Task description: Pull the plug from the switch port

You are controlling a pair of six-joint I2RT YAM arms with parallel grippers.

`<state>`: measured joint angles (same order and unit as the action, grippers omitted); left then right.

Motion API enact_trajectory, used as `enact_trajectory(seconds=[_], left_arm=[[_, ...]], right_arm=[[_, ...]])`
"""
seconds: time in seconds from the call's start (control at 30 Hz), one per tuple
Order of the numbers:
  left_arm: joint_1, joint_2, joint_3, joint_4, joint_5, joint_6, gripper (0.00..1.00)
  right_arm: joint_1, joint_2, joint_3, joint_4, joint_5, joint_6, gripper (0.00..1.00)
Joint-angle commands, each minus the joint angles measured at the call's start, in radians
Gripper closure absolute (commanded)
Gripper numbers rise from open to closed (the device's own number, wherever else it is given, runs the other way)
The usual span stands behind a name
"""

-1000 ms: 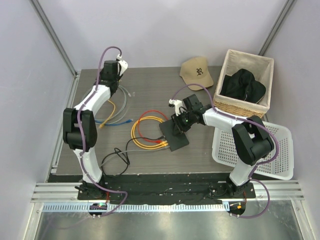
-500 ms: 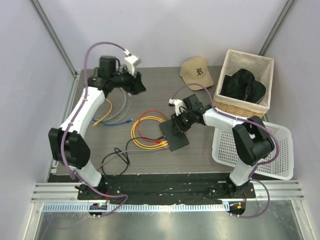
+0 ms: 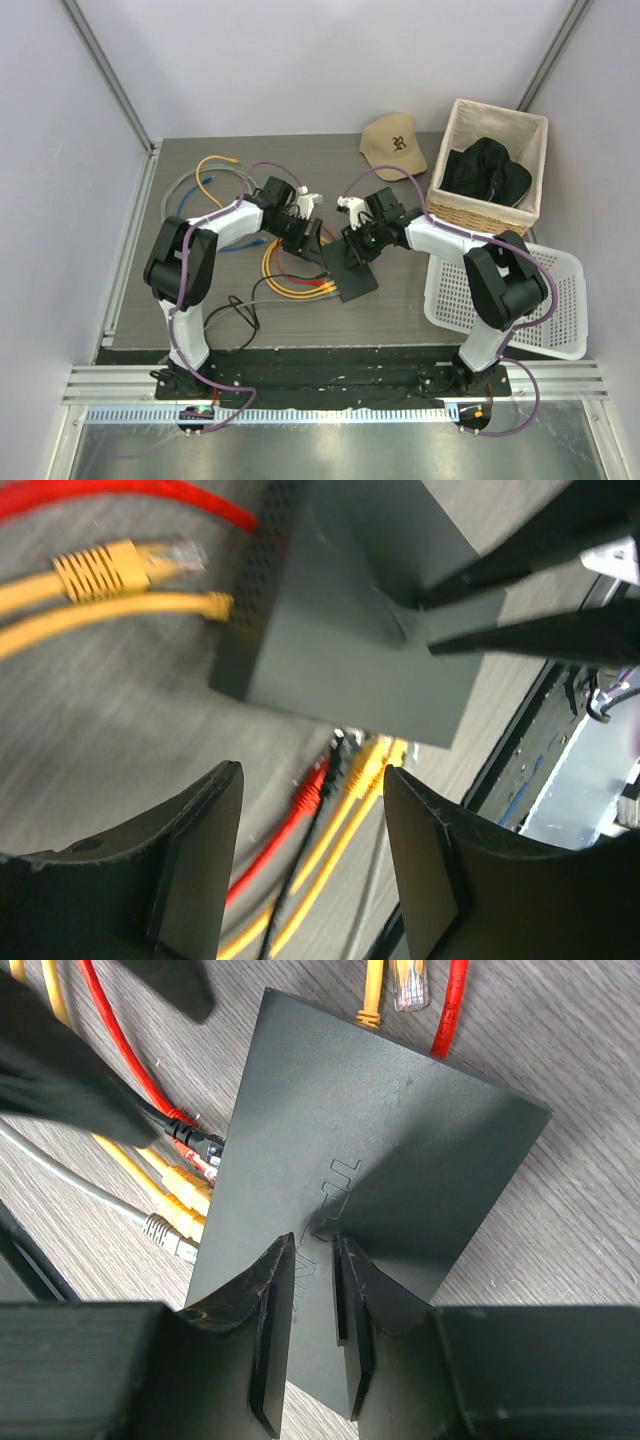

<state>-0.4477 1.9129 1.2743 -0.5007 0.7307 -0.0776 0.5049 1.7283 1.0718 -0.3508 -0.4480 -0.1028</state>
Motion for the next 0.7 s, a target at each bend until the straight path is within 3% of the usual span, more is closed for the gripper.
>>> enact_trajectory(seconds=[0.0,0.67], left_arm=[[-0.003,0.047,0.057,0.036,0.045,-0.027,0.37],[-0.006,0.132,0.088,-0.079,0.141,0.075,0.44]], right_arm=[[-0.005,0.022,-0.042,-0.031,0.117,-0.037,0.69],[-0.003,0.019,-0.064,-0.030,0.124,-0.046,0.69]])
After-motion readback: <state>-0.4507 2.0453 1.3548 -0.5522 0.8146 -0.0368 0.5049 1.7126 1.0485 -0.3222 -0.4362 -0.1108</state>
